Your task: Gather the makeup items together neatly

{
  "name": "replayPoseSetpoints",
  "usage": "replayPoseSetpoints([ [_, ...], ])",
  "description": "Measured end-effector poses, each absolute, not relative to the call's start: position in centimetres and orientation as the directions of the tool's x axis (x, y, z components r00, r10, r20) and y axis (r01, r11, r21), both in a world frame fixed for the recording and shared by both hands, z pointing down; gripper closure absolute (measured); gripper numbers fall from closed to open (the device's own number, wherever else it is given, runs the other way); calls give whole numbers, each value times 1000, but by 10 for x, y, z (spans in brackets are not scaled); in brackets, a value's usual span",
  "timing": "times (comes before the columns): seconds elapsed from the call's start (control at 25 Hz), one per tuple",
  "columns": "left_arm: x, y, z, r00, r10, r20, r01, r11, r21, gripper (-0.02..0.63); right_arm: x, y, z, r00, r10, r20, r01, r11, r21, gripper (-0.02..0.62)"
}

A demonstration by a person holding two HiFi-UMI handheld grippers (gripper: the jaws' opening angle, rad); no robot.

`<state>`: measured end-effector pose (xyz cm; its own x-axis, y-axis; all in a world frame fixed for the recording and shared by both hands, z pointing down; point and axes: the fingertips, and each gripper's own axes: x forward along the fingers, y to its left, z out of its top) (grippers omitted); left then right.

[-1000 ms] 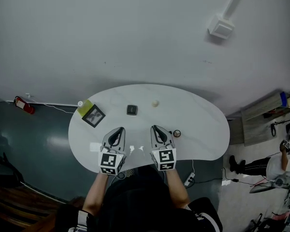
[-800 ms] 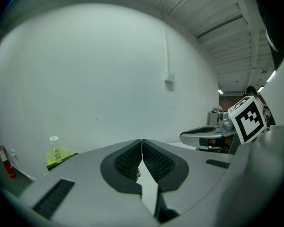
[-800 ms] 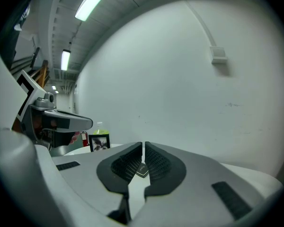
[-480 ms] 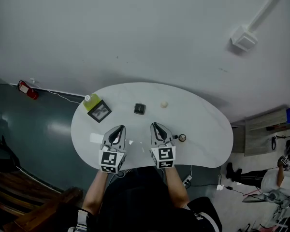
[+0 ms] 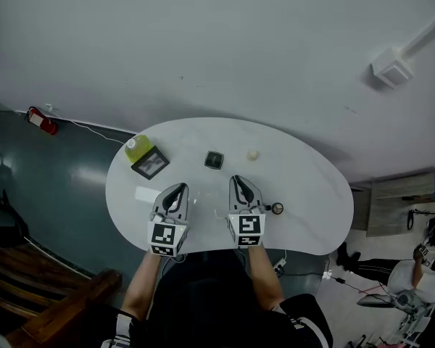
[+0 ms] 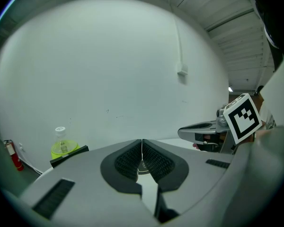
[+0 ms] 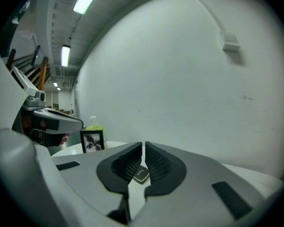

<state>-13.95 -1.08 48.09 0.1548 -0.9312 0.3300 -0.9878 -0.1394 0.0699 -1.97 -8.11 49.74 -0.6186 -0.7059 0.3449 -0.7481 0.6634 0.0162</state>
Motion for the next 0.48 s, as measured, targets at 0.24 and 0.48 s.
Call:
replayPoseSetpoints([
  [0.24,-132,-32,492,182,-920,346,-983,-165,79,586,-2,-112,517,-562,-741,368,-795,606,6,552],
  [0.48,-125,-56,503,204,-910,360,-979,-184,89,586,8,-132,530,-537,-748,390,-810,587,11,552],
])
